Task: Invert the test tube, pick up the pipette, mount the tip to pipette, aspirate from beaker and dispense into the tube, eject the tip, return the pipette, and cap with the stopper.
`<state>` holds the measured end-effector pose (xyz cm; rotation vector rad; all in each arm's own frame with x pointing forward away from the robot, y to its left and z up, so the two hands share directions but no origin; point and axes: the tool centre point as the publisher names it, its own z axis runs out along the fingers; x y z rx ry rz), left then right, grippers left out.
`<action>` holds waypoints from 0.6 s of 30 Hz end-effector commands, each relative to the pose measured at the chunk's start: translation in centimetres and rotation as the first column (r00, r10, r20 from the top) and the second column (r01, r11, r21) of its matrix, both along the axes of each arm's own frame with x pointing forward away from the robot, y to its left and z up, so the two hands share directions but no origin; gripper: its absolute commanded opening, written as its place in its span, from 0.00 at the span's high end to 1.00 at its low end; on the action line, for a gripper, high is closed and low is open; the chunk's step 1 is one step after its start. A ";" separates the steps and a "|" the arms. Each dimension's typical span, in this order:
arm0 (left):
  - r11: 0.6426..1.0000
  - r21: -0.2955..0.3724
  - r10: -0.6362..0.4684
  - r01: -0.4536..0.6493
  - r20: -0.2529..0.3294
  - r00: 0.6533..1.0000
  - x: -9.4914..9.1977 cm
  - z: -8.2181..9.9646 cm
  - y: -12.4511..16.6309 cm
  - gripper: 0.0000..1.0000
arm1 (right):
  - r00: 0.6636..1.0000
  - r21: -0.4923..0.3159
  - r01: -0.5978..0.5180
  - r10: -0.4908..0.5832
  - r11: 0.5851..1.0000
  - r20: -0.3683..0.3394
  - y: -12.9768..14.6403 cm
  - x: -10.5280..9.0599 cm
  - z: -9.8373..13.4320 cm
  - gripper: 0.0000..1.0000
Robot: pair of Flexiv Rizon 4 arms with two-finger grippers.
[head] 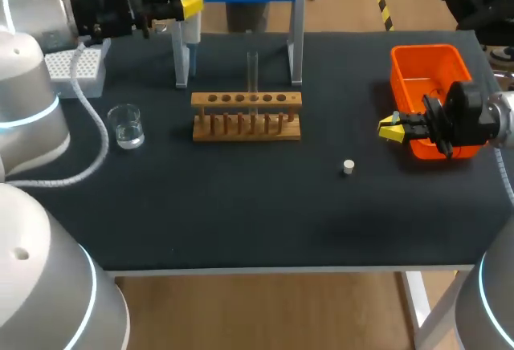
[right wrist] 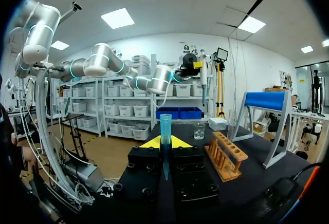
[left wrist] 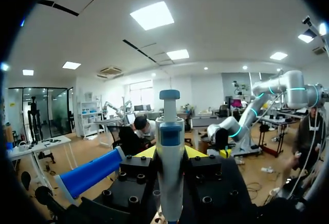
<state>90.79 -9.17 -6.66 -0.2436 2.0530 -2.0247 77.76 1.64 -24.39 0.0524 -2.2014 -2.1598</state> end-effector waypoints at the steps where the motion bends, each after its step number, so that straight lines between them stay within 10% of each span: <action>1: 0.995 -0.039 0.097 -0.096 0.015 0.995 -1.7 0.0 -1.2 1.00 | 1.000 -0.001 0.001 -0.001 1.000 0.000 -0.1 -0.1 0.0 1.00; 18: 0.999 -0.035 0.012 -0.012 0.004 1.000 -3.8 3.4 -4.5 1.00 | 1.000 -0.001 0.001 -0.001 1.000 0.000 -0.1 -0.1 0.0 1.00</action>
